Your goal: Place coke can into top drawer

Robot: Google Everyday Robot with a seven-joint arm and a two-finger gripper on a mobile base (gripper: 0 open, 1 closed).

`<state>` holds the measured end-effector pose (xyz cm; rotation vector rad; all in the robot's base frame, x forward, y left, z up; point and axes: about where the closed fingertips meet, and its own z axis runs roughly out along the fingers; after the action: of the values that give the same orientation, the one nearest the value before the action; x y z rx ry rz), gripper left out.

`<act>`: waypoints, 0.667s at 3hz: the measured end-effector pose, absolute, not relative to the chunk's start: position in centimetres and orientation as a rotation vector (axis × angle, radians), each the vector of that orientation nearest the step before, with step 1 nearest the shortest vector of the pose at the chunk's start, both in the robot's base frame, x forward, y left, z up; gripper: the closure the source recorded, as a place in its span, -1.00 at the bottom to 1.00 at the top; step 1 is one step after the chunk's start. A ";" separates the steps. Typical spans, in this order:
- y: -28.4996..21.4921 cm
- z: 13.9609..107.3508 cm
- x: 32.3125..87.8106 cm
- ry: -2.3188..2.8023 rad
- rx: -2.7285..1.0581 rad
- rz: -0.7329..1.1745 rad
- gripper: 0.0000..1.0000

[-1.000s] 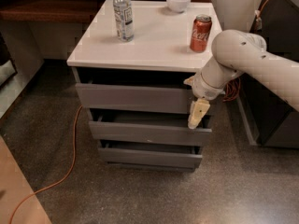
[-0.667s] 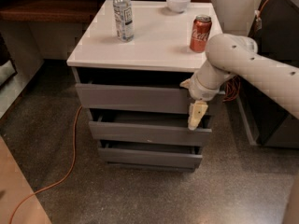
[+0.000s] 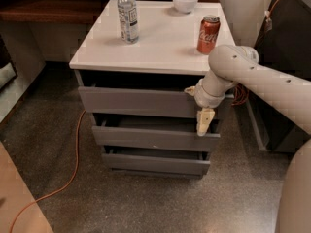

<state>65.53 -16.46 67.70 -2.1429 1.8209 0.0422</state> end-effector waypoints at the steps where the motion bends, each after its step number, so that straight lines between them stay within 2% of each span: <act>1: -15.4 68.1 67.2 1.694 -2.139 -0.024 -1.00; 2: -14.4 69.1 68.4 1.610 -2.113 -0.066 -1.00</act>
Offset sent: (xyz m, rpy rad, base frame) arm 0.0337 0.0266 0.0322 0.0744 -0.2416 0.1146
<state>68.37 -14.42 69.11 -2.1128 1.6103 -0.0656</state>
